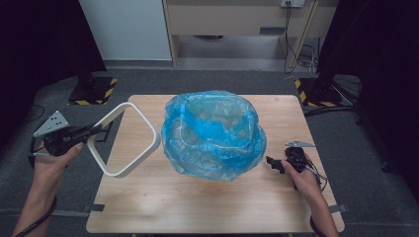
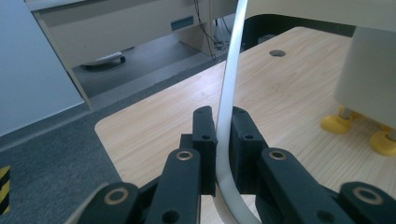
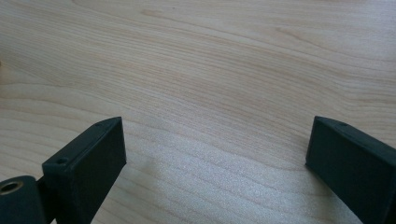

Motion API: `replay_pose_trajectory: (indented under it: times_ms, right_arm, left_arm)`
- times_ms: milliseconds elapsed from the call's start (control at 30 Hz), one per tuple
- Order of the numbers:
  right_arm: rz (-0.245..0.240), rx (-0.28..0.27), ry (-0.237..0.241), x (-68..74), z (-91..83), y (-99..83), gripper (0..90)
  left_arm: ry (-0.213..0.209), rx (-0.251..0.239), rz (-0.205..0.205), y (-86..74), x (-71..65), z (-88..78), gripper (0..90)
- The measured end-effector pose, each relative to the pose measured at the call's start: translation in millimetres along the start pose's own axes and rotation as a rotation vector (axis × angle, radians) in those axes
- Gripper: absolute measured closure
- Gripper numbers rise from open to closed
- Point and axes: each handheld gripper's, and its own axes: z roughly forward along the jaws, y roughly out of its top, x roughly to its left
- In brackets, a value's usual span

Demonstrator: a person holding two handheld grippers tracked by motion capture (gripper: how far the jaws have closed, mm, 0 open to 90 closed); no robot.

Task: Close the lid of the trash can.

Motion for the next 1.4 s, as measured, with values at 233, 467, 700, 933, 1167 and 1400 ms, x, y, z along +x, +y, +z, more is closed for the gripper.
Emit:
replay_pose_trajectory:
  times_ms: [233, 467, 700, 933, 1167, 1400]
  right_arm:
    - [-0.002, 0.001, -0.001, 0.1, 0.0, 0.0, 4.8]
    - [-0.003, 0.002, -0.001, 0.3, 0.0, 0.0, 4.8]
    - [-0.012, 0.005, -0.007, 0.8, 0.4, 0.1, 4.8]
    - [-0.015, 0.004, -0.010, 1.1, 0.7, 0.0, 4.8]
    - [-0.019, 0.007, -0.011, 1.3, 0.6, 0.2, 4.8]
    - [-0.033, 0.009, -0.016, 1.4, 1.0, 0.2, 4.8]
  left_arm:
    - [-0.024, -0.034, -0.002, 8.4, -1.2, -6.1, 82.2]
    - [-0.041, -0.054, -0.004, 15.2, 0.8, -10.3, 82.2]
    - [-0.070, -0.099, -0.003, 28.3, 5.1, -9.5, 82.2]
    - [-0.089, -0.123, 0.015, 45.5, 3.2, -9.8, 82.2]
    - [-0.118, -0.138, 0.030, 63.1, 0.0, -3.4, 82.2]
    - [-0.156, -0.147, 0.050, 83.1, -7.1, 8.7, 82.2]
